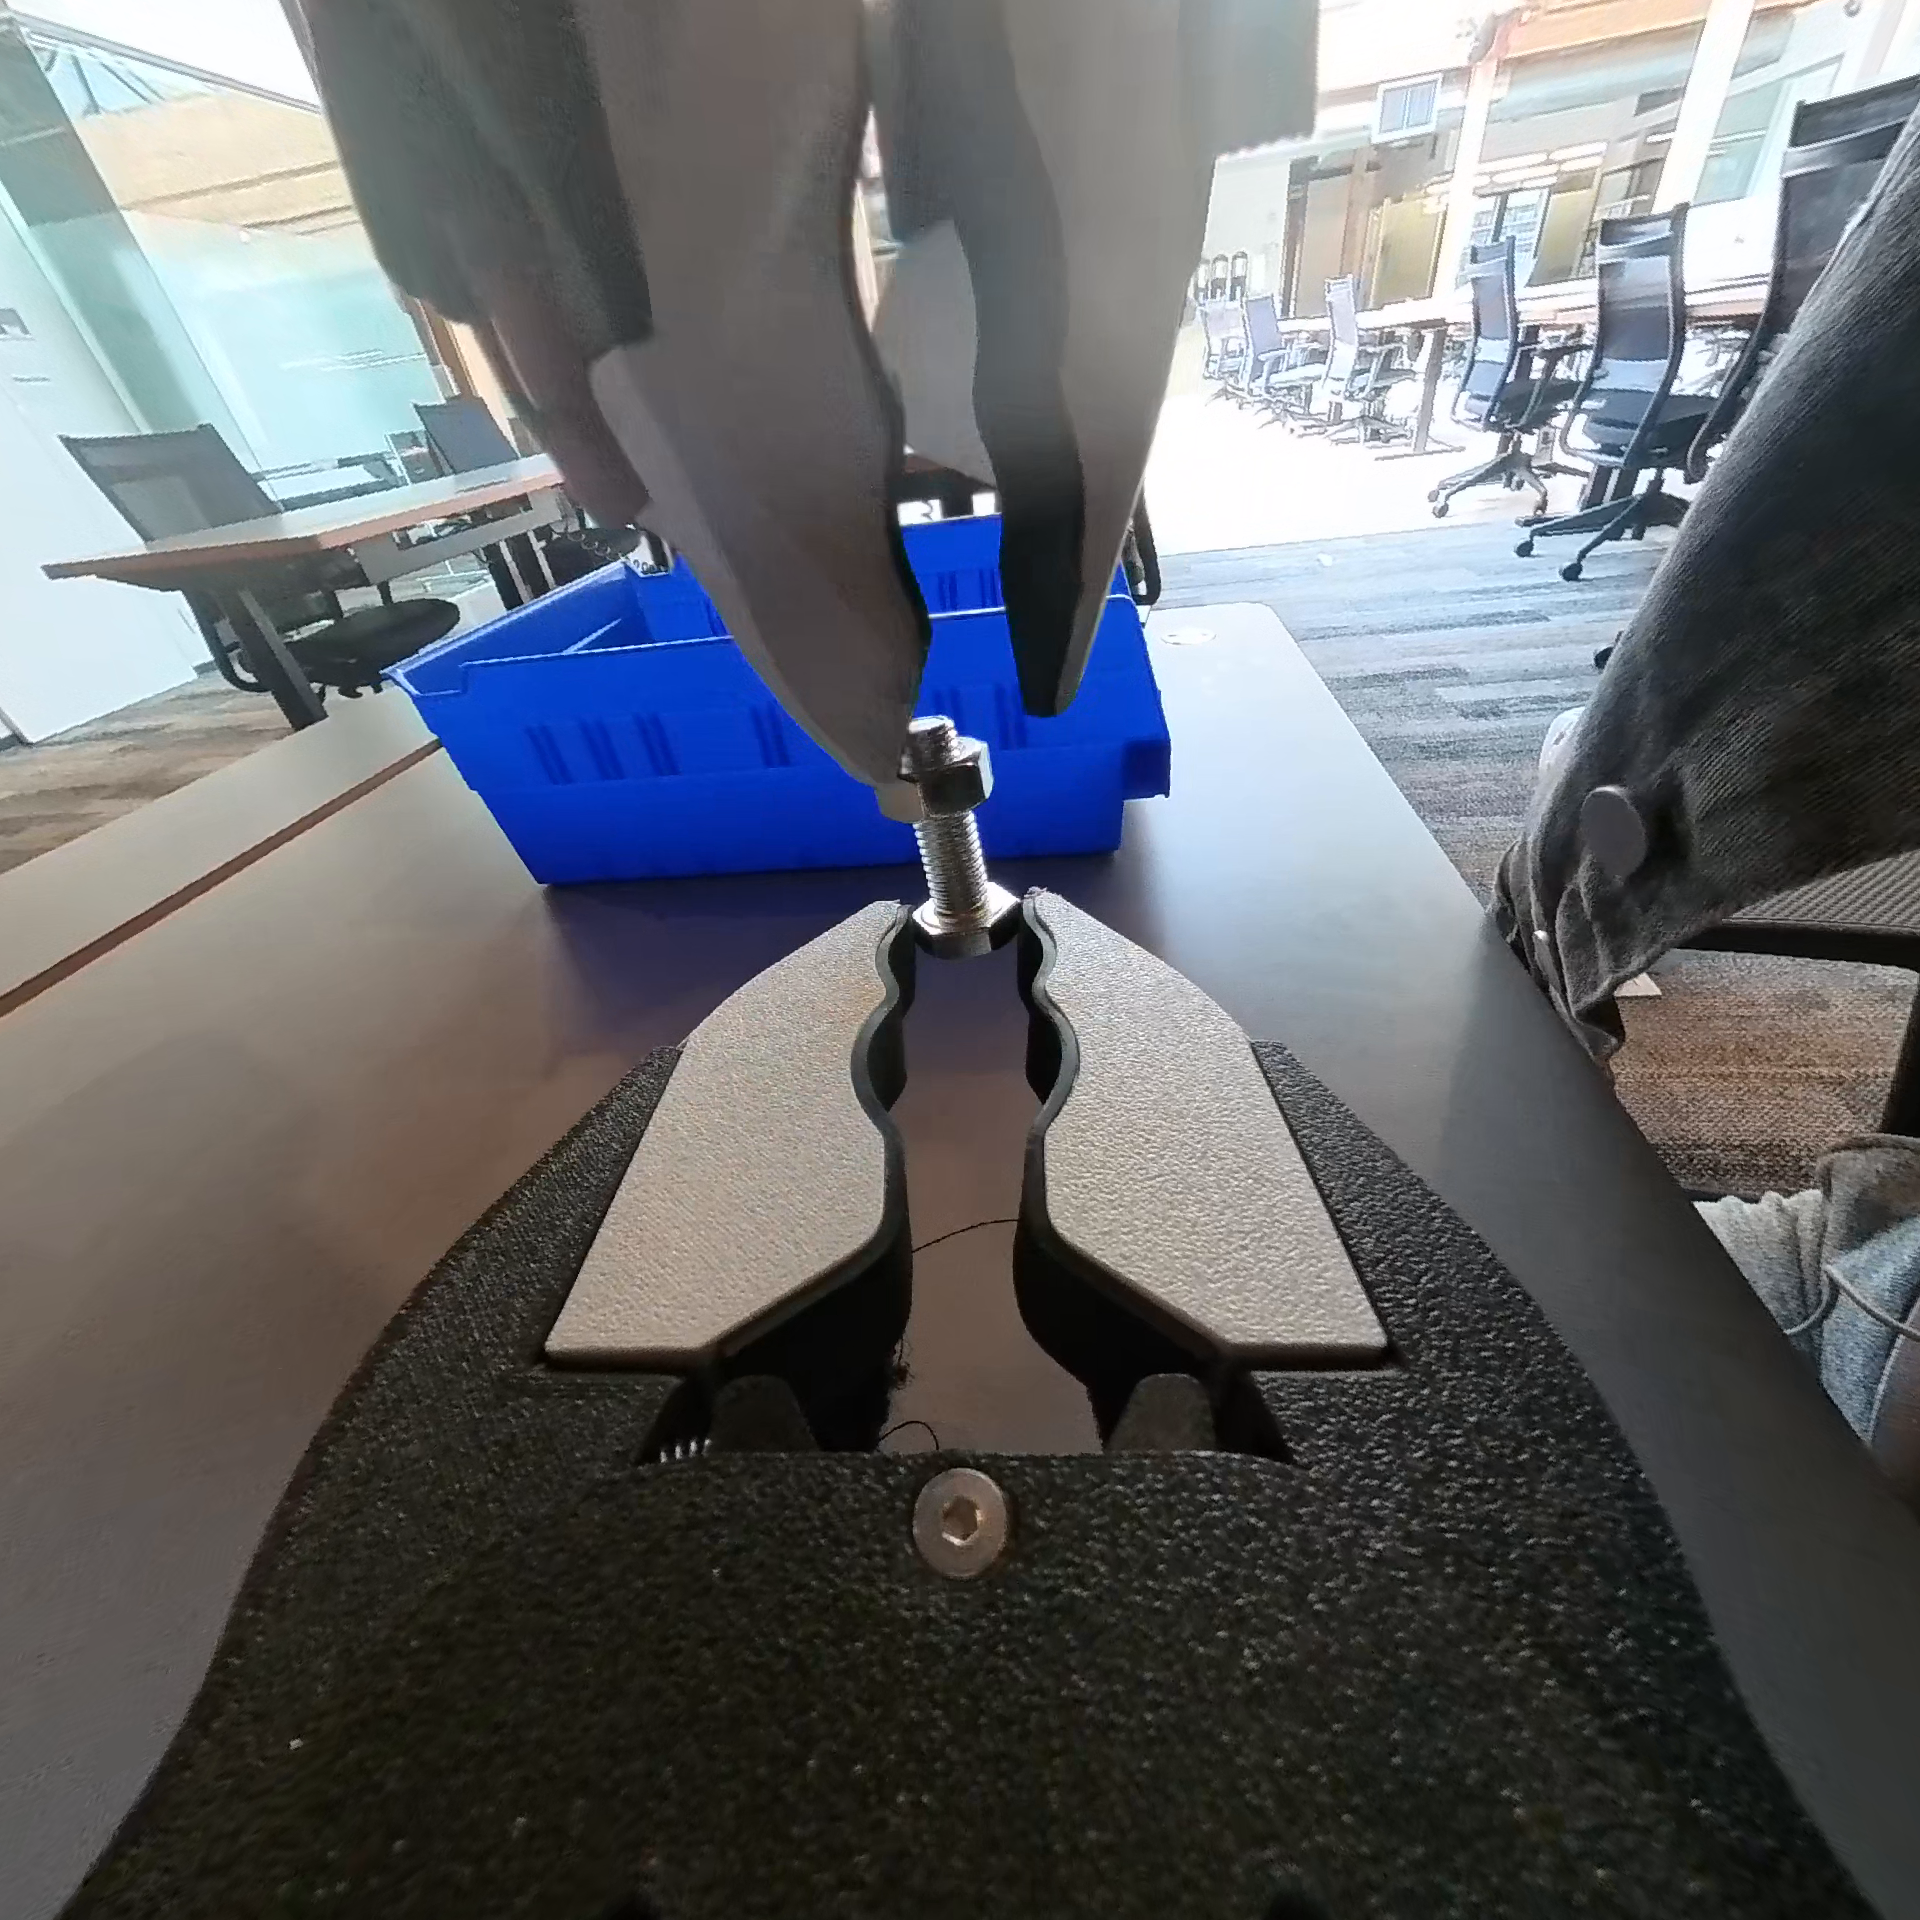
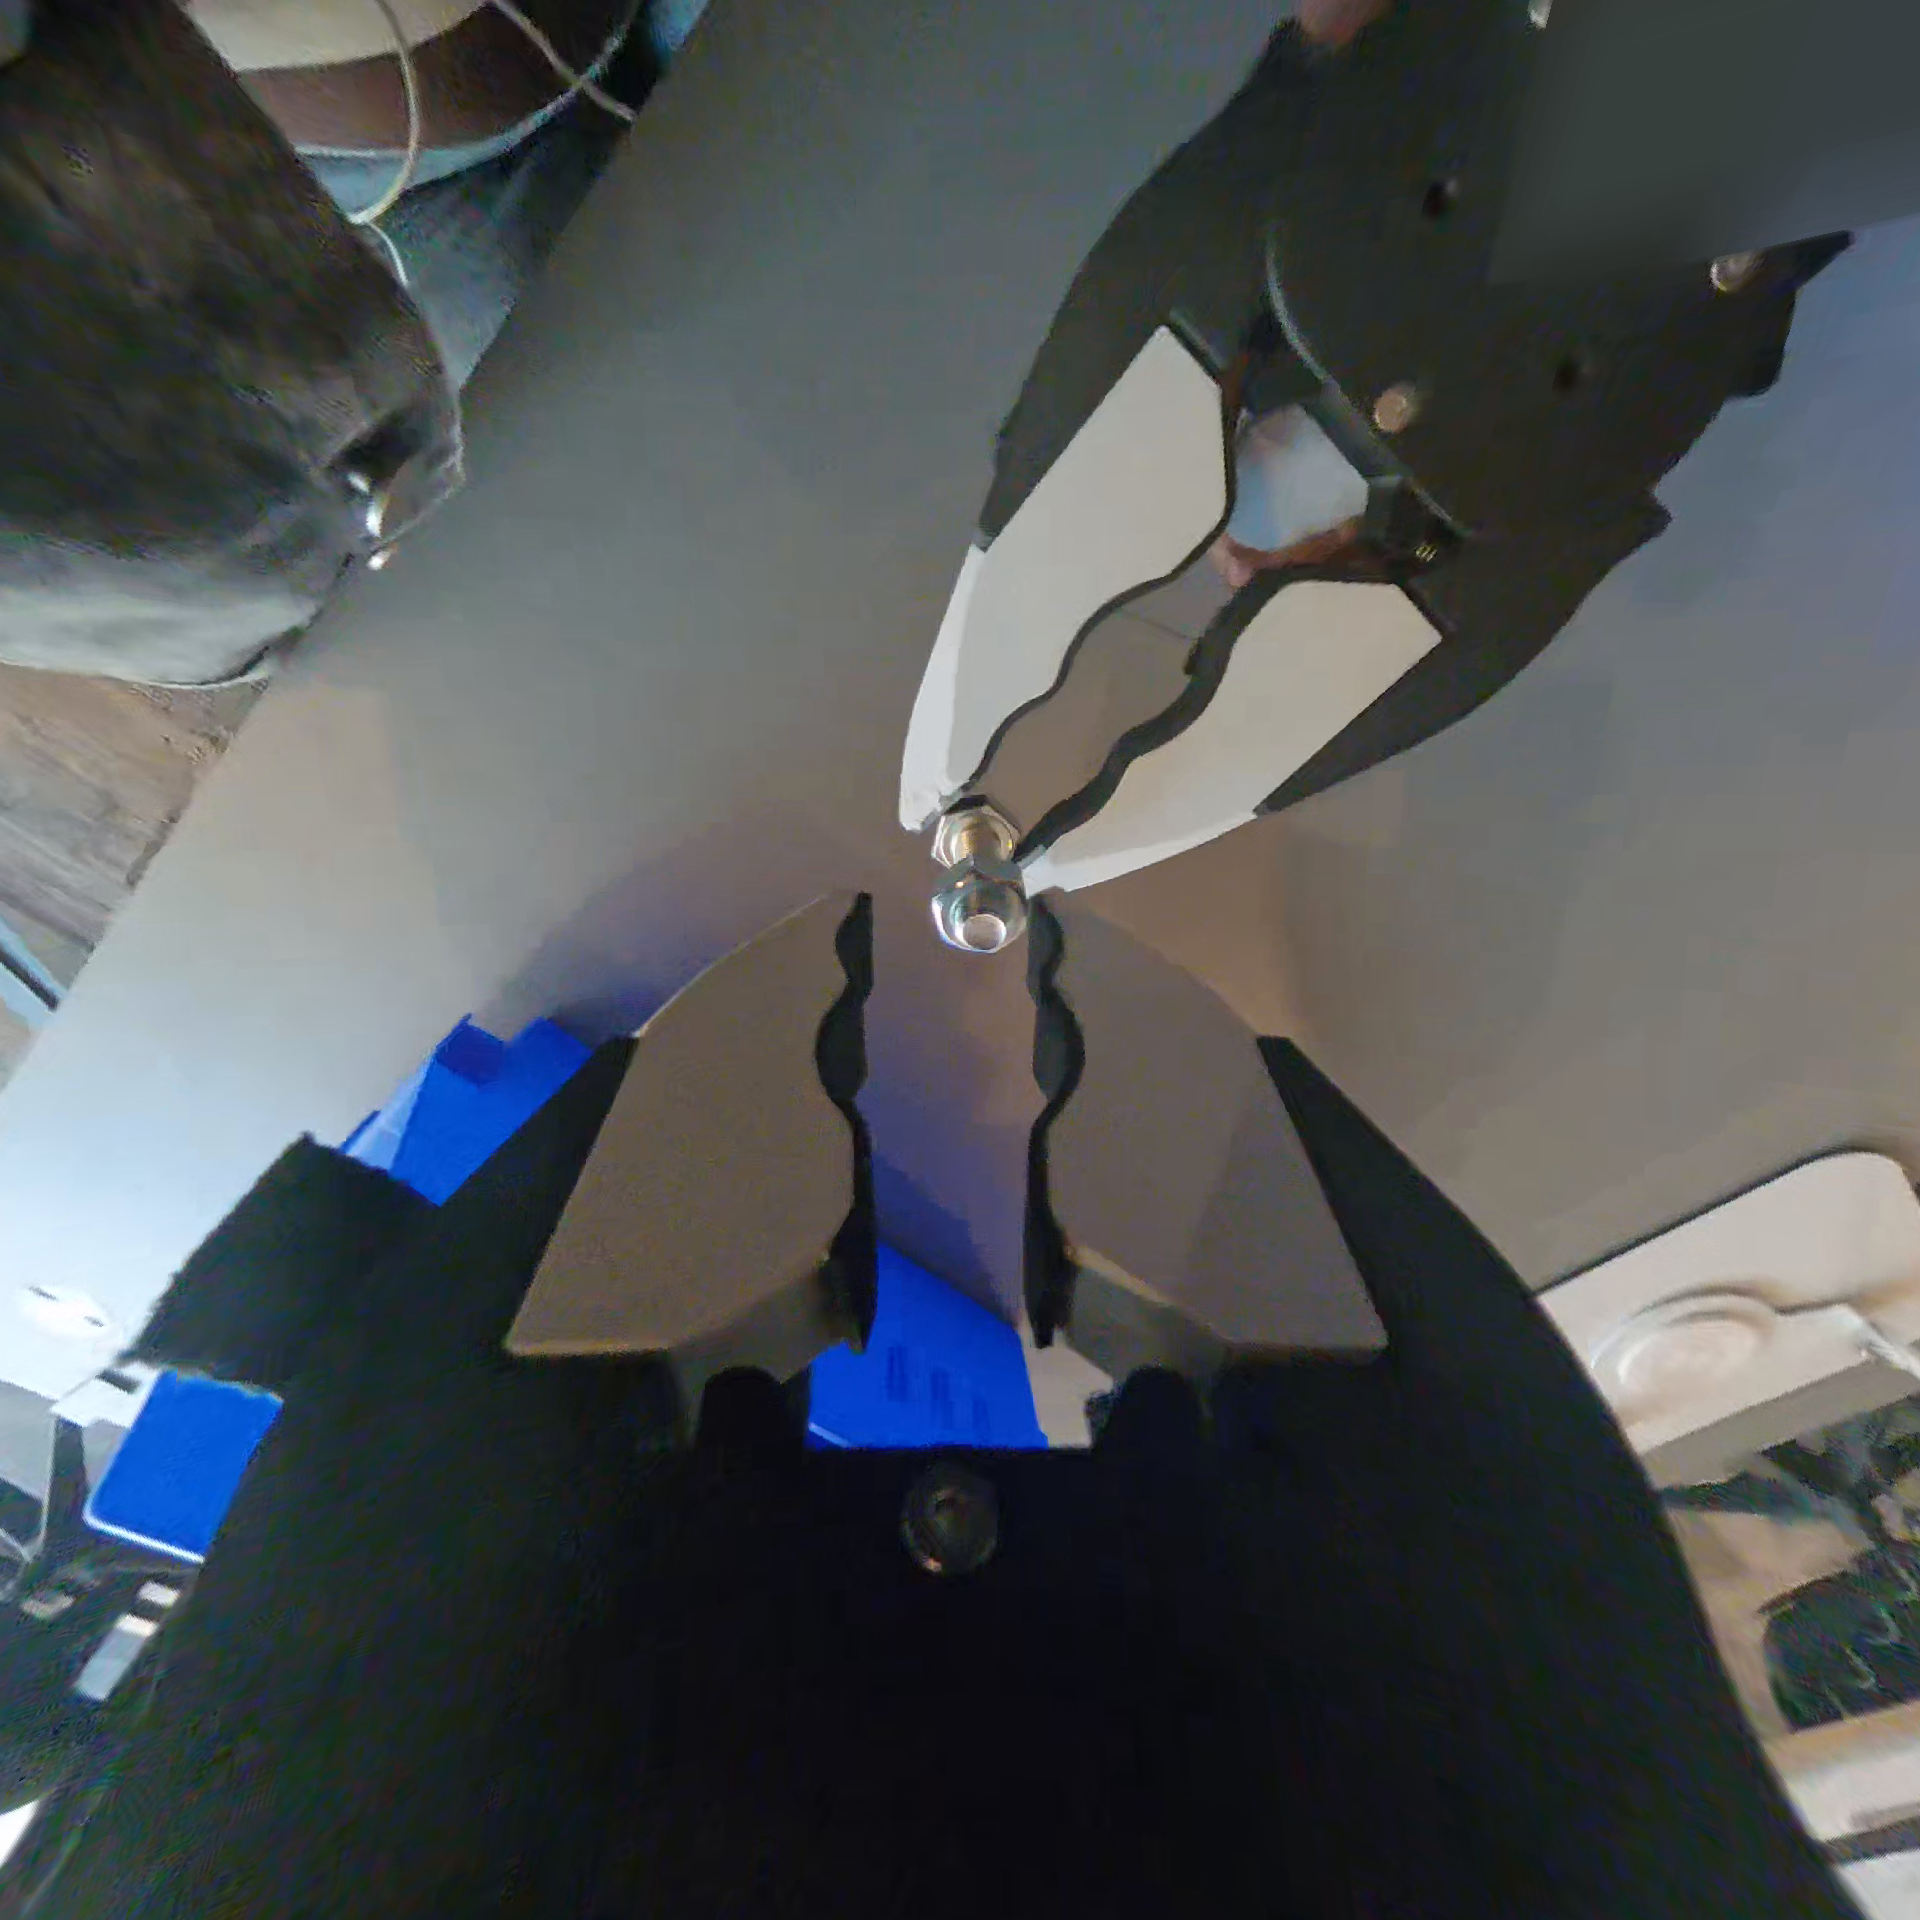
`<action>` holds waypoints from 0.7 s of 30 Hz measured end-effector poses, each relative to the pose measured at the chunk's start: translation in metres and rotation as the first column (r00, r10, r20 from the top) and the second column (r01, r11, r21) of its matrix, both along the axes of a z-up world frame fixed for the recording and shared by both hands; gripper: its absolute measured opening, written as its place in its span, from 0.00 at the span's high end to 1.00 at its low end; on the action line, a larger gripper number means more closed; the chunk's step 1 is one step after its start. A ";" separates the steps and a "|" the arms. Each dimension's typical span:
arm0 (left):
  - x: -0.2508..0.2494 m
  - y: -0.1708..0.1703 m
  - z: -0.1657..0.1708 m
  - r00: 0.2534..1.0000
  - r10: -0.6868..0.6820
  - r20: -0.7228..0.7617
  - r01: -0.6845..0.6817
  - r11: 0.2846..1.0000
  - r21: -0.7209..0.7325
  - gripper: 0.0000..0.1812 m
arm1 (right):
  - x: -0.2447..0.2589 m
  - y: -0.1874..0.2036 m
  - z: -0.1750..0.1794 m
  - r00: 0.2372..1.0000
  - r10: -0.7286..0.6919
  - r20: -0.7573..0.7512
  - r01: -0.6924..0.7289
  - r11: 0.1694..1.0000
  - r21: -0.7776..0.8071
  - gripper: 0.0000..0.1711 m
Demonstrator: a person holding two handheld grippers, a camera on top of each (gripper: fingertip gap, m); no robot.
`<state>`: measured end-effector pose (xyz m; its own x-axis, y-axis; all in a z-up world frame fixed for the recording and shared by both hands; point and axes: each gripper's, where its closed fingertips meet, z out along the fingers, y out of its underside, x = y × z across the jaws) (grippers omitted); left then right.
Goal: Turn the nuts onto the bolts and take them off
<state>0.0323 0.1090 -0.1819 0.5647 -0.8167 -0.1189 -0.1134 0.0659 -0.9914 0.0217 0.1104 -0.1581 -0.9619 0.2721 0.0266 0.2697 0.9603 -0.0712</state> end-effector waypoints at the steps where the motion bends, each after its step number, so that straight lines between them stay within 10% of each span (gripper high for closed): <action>1: 0.001 -0.001 0.000 1.000 -0.001 -0.004 0.001 1.000 0.000 0.90 | -0.001 0.001 -0.001 1.000 0.009 -0.002 -0.009 1.000 0.006 0.84; 9: 0.001 0.000 0.000 1.000 0.001 -0.004 -0.001 1.000 0.003 0.90 | -0.005 0.005 -0.007 1.000 0.020 -0.001 -0.020 1.000 0.021 0.90; 21: -0.001 0.002 0.001 1.000 0.019 0.003 -0.019 1.000 0.004 0.90 | 0.002 0.007 -0.006 0.801 -0.597 -0.045 0.599 0.798 0.067 0.90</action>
